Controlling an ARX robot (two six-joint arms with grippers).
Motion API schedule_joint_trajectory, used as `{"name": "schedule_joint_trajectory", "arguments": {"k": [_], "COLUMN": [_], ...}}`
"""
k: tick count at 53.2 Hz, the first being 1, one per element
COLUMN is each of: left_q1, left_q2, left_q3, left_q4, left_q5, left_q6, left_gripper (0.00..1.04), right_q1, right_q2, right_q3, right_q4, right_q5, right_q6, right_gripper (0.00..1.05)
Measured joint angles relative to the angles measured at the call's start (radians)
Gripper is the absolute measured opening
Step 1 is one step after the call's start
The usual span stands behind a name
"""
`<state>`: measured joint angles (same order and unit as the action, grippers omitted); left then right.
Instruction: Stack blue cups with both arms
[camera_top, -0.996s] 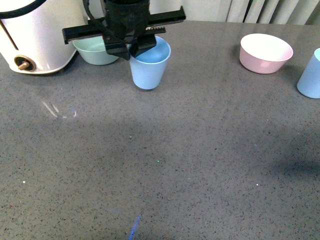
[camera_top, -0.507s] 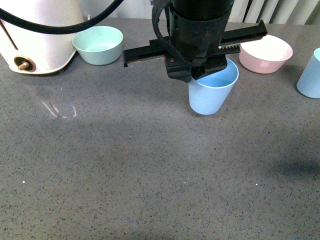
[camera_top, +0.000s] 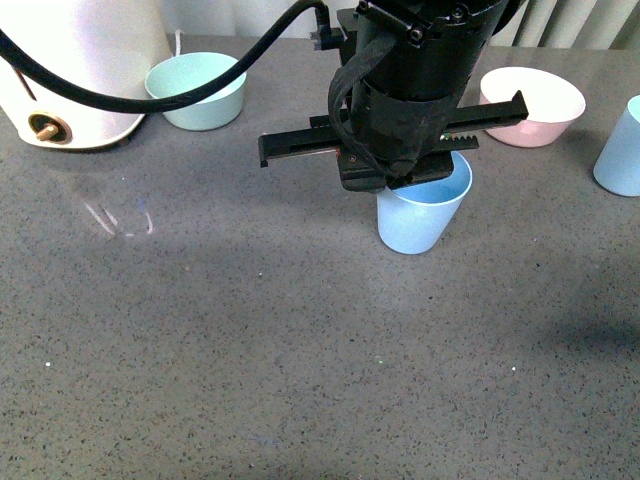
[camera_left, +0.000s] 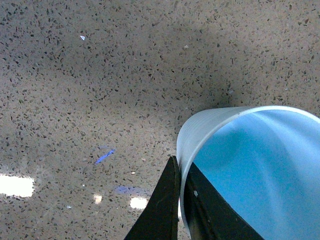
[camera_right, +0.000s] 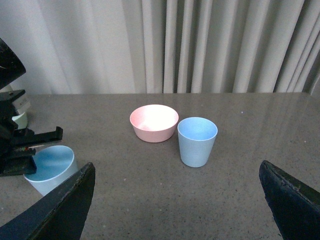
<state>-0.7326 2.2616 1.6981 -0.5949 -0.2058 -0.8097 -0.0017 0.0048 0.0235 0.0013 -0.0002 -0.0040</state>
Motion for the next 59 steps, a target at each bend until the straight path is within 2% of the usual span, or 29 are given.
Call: {"name": "schedule_joint_trajectory", "arguments": {"k": [9, 13, 18, 28, 32, 39, 44, 52, 54, 55, 56, 59], "left_q1": [0.0, -0.001, -0.001, -0.001, 0.0, 0.016, 0.048, 0.162, 0.193, 0.213, 0.23, 0.309], "left_q2": [0.002, 0.003, 0.007, 0.005, -0.005, -0.089, -0.186, -0.344, -0.389, -0.42, -0.445, -0.54], "left_q3": [0.003, 0.003, 0.003, 0.005, 0.002, -0.042, -0.101, -0.243, -0.333, -0.417, -0.48, -0.715], "left_q4": [0.011, 0.018, 0.021, 0.045, 0.056, 0.097, 0.137, 0.247, 0.397, 0.56, 0.667, 1.033], "left_q5": [0.007, 0.014, 0.022, 0.031, 0.031, 0.044, 0.056, 0.049, -0.031, -0.115, -0.155, -0.154], "left_q6": [0.001, 0.002, 0.003, 0.01, 0.013, 0.02, 0.025, 0.064, 0.15, 0.234, 0.296, 0.502], "left_gripper": [0.03, 0.11, 0.23, 0.62, 0.73, 0.97, 0.96, 0.96, 0.92, 0.87, 0.83, 0.71], "right_q1": [0.0, 0.0, 0.0, 0.0, 0.0, 0.0, 0.0, 0.0, 0.0, 0.0, 0.0, 0.0], "right_q2": [0.0, 0.0, 0.0, 0.0, 0.0, 0.0, 0.0, 0.0, 0.0, 0.0, 0.0, 0.0], "right_q3": [0.0, 0.0, 0.0, 0.0, 0.0, 0.0, 0.0, 0.0, 0.0, 0.0, 0.0, 0.0], "right_q4": [0.0, 0.0, 0.0, 0.0, 0.0, 0.0, 0.0, 0.0, 0.0, 0.0, 0.0, 0.0], "right_q5": [0.0, 0.0, 0.0, 0.0, 0.0, 0.0, 0.0, 0.0, 0.0, 0.0, -0.002, 0.0], "right_q6": [0.0, 0.0, 0.0, 0.0, 0.0, 0.0, 0.0, 0.0, 0.0, 0.0, 0.0, 0.0], "right_gripper": [0.96, 0.96, 0.96, 0.96, 0.96, 0.96, 0.96, 0.96, 0.96, 0.96, 0.96, 0.96]}}
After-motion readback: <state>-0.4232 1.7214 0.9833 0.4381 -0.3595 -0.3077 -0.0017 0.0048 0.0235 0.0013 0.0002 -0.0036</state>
